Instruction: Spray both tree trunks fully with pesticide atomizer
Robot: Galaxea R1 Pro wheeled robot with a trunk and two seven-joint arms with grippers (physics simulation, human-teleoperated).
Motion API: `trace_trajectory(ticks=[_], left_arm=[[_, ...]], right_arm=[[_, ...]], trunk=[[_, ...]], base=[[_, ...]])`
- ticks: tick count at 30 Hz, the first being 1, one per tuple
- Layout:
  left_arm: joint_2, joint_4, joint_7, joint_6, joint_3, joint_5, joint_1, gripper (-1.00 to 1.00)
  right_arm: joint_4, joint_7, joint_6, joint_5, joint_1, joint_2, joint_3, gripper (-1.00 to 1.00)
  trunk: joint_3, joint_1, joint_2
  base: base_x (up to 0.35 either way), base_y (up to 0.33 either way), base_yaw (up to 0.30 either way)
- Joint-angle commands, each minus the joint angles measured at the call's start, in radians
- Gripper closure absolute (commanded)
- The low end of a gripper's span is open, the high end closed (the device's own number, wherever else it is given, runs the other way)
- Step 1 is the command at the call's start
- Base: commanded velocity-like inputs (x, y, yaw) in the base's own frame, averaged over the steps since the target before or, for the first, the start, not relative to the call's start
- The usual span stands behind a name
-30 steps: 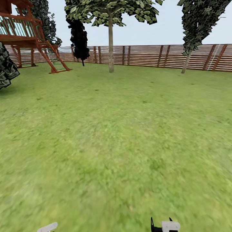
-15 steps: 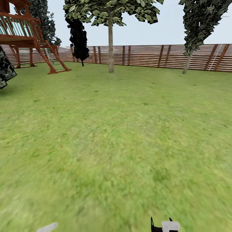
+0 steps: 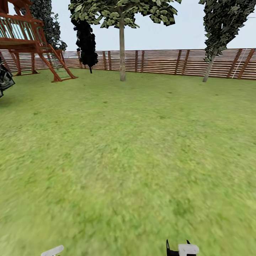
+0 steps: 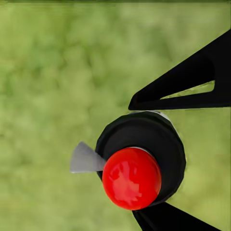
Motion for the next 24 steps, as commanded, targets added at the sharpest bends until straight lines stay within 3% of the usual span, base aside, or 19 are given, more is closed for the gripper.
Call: trace_trajectory(ticks=[1,8,24], left_arm=[[0.000,0.001,0.001,-0.004,0.008,-0.010,-0.001,1.00],[0.000,0.001,0.001,-0.004,0.008,-0.011,-0.001,1.00],[0.002,0.000,0.000,-0.004,0.008,-0.009,-0.002,1.00]], right_arm=[[0.000,-0.008,-0.001,0.011,0.000,0.000,-0.004,-1.00],[0.000,-0.008,-0.001,0.010,0.000,0.001,-0.004,-1.00],[0.014,-0.009,0.000,0.009,0.010,-0.003,-0.004,-1.00]], trunk=[[-0.001,0.000,0.000],[-0.001,0.000,0.000],[-0.001,0.000,0.000]], base=[[0.338,0.000,0.000],[0.338,0.000,-0.110],[0.338,0.000,-0.004]])
